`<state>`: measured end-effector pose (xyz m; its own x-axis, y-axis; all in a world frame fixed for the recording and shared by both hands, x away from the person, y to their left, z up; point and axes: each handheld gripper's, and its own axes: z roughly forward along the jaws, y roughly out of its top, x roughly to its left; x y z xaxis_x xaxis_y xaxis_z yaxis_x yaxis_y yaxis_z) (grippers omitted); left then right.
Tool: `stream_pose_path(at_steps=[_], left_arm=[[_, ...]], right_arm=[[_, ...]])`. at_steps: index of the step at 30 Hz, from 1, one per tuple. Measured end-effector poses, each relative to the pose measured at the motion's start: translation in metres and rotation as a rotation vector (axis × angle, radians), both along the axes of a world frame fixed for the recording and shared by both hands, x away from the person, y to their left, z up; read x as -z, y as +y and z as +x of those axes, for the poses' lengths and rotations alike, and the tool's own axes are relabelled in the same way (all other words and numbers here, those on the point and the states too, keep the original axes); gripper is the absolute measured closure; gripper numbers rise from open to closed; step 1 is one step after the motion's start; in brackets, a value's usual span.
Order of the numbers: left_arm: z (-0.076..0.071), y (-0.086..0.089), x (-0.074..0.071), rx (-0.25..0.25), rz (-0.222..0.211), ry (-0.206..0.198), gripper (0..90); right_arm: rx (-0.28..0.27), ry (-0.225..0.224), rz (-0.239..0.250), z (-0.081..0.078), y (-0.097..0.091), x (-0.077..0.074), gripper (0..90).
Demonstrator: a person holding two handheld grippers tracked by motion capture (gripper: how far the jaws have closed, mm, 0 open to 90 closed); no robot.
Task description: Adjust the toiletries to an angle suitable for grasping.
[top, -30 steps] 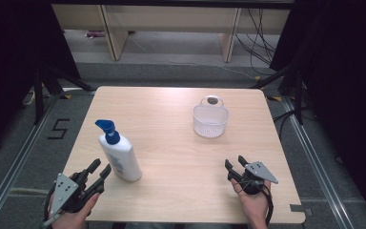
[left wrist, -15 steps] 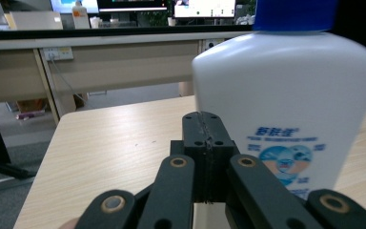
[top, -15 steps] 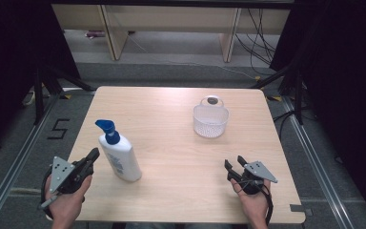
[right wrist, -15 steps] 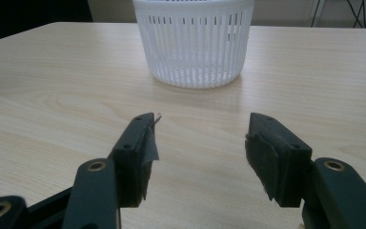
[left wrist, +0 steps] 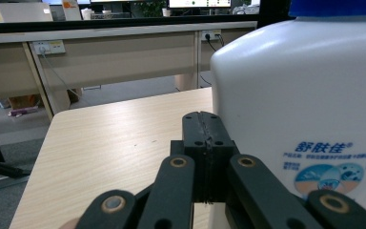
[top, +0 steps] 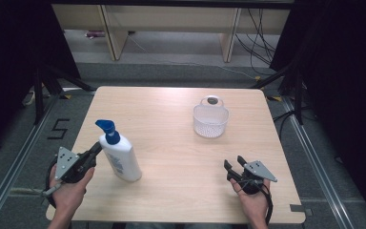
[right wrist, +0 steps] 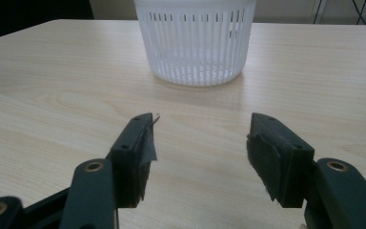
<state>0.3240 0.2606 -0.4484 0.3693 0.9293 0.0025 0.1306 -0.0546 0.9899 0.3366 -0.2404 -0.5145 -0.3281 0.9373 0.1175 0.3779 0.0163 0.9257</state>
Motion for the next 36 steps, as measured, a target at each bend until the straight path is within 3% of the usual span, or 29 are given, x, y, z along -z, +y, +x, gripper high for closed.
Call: stream_pose_path(at_steps=[2, 8, 10, 11, 15, 17, 18, 20, 21, 24, 28, 32, 33, 36], left_arm=[[0.002, 0.000, 0.000, 0.005, 0.003, 0.002, 90.0], [0.006, 0.000, 0.001, 0.022, 0.009, 0.002, 90.0], [0.003, 0.002, 0.002, 0.025, -0.007, -0.009, 90.0], [0.001, 0.002, 0.004, 0.025, -0.007, -0.005, 90.0], [0.002, 0.001, 0.007, 0.027, -0.005, 0.002, 90.0], [0.004, 0.001, 0.006, 0.030, 0.001, -0.003, 90.0], [0.007, 0.001, 0.003, 0.035, 0.004, -0.008, 90.0], [0.010, 0.001, 0.002, 0.042, 0.007, -0.011, 90.0], [0.012, 0.000, 0.003, 0.055, 0.004, -0.025, 90.0], [0.014, -0.001, 0.003, 0.061, 0.010, -0.014, 90.0], [0.018, -0.004, 0.002, 0.085, 0.021, -0.014, 90.0], [0.024, -0.009, 0.000, 0.111, 0.037, -0.017, 90.0], [0.026, -0.011, 0.000, 0.117, 0.034, -0.017, 90.0], [0.030, -0.014, -0.001, 0.138, 0.041, -0.019, 90.0]], right_arm=[[-0.022, 0.004, -0.027, 0.001, -0.003, -0.001, 42.6], [-0.017, -0.005, -0.032, 0.001, -0.002, 0.000, 42.5], [-0.014, -0.012, -0.047, 0.001, -0.003, -0.001, 42.5], [-0.001, -0.001, -0.013, 0.000, 0.000, 0.000, 42.5], [-0.016, -0.002, -0.041, 0.001, -0.002, -0.001, 42.4], [-0.019, -0.001, -0.033, 0.001, -0.001, -0.001, 42.5], [-0.006, -0.024, -0.062, 0.002, -0.002, 0.000, 42.4], [0.002, -0.010, -0.041, 0.001, 0.000, 0.000, 42.3], [-0.015, -0.014, -0.054, 0.001, -0.003, -0.001, 42.2], [-0.006, 0.013, -0.018, 0.000, 0.000, -0.001, 42.1], [-0.015, 0.002, -0.053, 0.002, -0.001, 0.000, 41.9], [-0.009, 0.016, -0.022, 0.000, 0.001, -0.001, 41.9], [-0.006, -0.002, -0.028, 0.001, 0.001, 0.000, 41.9], [-0.014, 0.005, -0.028, 0.001, 0.001, 0.000, 41.9]])
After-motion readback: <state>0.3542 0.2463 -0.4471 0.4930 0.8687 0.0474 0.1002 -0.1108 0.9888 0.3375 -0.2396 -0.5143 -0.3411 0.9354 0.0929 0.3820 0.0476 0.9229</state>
